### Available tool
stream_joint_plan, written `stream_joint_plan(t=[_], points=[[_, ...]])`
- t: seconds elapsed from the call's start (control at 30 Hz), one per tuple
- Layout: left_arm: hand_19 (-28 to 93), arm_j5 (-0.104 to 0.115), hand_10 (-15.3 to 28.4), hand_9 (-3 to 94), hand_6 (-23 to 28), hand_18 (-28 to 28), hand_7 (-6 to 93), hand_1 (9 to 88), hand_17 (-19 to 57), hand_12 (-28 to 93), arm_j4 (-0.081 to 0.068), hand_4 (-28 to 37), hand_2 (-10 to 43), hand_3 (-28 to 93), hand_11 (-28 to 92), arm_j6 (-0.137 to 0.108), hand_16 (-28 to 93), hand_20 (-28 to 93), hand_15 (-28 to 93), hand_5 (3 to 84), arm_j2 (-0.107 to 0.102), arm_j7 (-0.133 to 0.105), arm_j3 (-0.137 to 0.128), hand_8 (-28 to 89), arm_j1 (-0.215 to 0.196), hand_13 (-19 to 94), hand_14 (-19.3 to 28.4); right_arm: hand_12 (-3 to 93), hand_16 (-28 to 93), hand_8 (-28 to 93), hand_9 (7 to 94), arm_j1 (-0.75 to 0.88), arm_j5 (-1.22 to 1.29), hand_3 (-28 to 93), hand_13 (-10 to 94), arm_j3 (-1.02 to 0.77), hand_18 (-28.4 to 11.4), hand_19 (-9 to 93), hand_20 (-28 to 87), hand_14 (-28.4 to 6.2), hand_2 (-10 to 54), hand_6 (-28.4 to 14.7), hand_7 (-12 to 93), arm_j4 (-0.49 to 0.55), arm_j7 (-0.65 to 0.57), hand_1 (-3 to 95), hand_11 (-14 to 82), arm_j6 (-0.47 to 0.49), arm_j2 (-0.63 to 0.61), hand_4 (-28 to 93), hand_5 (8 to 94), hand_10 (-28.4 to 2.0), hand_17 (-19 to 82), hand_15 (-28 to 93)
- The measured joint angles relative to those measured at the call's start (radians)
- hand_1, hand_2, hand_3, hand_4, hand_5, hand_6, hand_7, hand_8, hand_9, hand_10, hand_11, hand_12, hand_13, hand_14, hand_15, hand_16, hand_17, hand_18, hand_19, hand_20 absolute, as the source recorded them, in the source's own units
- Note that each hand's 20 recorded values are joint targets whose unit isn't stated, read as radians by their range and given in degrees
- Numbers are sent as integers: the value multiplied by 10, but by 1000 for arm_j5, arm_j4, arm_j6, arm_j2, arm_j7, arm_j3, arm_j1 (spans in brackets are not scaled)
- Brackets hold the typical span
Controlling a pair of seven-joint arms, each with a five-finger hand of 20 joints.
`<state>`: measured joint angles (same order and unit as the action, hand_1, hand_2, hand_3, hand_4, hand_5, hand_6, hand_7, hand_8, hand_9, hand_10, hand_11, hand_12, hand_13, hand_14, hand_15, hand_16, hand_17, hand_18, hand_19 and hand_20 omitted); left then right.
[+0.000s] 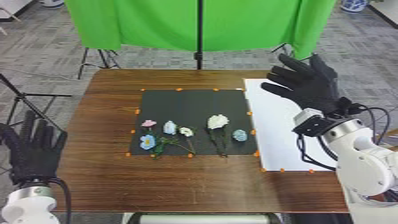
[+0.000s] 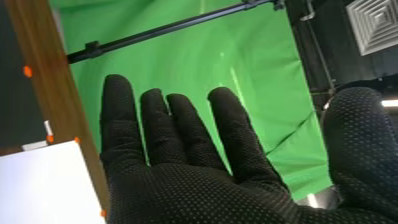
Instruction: Arrange flowers
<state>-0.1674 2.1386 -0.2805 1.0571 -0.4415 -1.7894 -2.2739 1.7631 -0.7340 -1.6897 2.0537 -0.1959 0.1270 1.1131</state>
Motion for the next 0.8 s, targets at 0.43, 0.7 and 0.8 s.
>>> stream_joint_plan(t=[0.43, 0.7, 0.8], points=[[313, -142, 61, -7, -29, 271, 106, 278, 18, 318, -61, -282, -3, 626, -281, 268, -30, 45, -6, 26, 3, 59, -26, -122, 22, 22, 206, 107, 220, -78, 258, 14, 28, 555, 231, -19, -263, 252, 116, -181, -21, 18, 44, -3, 47, 140, -4, 85, 21, -280, 274, -174, 165, 24], [826, -123, 124, 324, -8, 247, 125, 389, 223, 141, -72, -227, -24, 620, 184, 264, -45, -75, 574, 286, 3, 66, -13, -112, 48, 443, 151, 247, 232, -74, 552, 18, 65, 706, 488, -19, -215, 553, 302, -155, 18, -42, 124, -8, 33, 180, 190, 108, 30, -226, 464, -187, 207, 398], [820, -131, 143, 522, 28, 218, 175, 461, 198, 220, -72, -210, 13, 593, 404, 246, -7, 63, 735, 489, 4, 73, -9, -106, 57, 492, 133, 282, 238, -72, 618, 18, 105, 742, 545, -21, -199, 590, 335, -130, 59, -22, 293, -13, 16, 271, 308, 121, 35, -218, 571, -160, 213, 479]])
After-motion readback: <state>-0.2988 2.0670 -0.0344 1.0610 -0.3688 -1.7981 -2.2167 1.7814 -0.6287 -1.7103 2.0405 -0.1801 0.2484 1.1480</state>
